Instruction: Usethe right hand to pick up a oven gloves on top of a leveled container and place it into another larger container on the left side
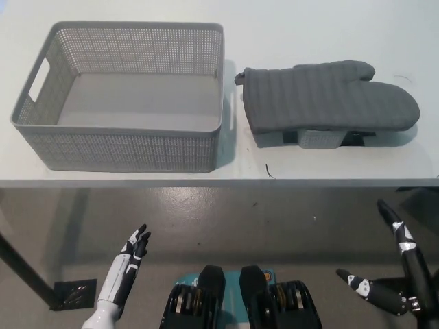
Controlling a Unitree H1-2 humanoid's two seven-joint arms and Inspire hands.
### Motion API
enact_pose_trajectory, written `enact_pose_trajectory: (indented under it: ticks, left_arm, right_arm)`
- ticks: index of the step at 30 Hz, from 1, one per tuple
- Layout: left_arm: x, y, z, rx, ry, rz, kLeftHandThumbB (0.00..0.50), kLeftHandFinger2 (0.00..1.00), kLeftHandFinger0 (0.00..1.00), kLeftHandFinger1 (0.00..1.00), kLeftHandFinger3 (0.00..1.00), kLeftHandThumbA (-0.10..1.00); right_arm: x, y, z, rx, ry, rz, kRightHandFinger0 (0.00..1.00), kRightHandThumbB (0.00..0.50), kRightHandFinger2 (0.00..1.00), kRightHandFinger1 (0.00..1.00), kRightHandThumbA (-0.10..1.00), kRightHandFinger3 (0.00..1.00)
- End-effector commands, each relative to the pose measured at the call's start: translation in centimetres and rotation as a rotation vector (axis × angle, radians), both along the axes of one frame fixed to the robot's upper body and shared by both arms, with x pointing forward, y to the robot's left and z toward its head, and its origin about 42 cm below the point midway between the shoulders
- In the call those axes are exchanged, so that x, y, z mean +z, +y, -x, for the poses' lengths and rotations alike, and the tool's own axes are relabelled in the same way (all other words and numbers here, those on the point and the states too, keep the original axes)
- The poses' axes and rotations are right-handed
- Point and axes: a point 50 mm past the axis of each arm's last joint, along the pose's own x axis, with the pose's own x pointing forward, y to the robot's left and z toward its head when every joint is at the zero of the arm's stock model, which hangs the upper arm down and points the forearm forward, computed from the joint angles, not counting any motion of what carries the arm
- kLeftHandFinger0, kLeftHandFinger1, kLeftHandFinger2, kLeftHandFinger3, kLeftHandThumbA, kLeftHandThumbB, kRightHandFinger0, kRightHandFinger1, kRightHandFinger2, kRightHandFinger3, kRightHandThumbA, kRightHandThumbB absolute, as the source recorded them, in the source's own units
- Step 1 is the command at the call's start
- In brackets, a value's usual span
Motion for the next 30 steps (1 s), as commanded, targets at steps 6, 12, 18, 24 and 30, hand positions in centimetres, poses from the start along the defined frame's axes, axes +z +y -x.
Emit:
enact_pose_trajectory:
  ticks: [6, 12, 18, 24, 30]
  left_arm:
    - [1.3, 0.2, -0.8, -0.017, -0.099, -0.024, 0.5, 1.0, 1.0, 1.0, 1.0, 1.0]
    - [1.1, 0.0, -0.7, -0.027, -0.092, -0.033, 0.5, 1.0, 1.0, 1.0, 1.0, 1.0]
    - [1.1, 0.0, -0.8, -0.032, -0.088, -0.024, 0.5, 1.0, 1.0, 1.0, 1.0, 1.0]
    - [1.1, -0.1, -0.8, -0.037, -0.09, -0.021, 0.5, 1.0, 1.0, 1.0, 1.0, 1.0]
    - [1.1, -0.2, -0.7, -0.036, -0.092, -0.028, 0.5, 1.0, 1.0, 1.0, 1.0, 1.0]
  right_arm:
    - [11.7, -2.2, -0.1, -0.241, -0.295, 0.587, 1.0, 0.329, 1.0, 1.0, 1.0, 1.0]
    - [15.4, -2.4, -3.8, -0.291, -0.324, 0.681, 1.0, 0.338, 1.0, 1.0, 1.0, 1.0]
    - [17.2, -1.6, -7.5, -0.322, -0.246, 0.759, 1.0, 0.306, 1.0, 1.0, 1.0, 1.0]
    - [17.1, -1.0, -11.3, -0.367, -0.189, 0.812, 1.0, 0.328, 1.0, 1.0, 1.0, 1.0]
    - [16.0, -0.7, -14.1, -0.386, -0.142, 0.829, 1.0, 0.339, 1.0, 1.0, 1.0, 1.0]
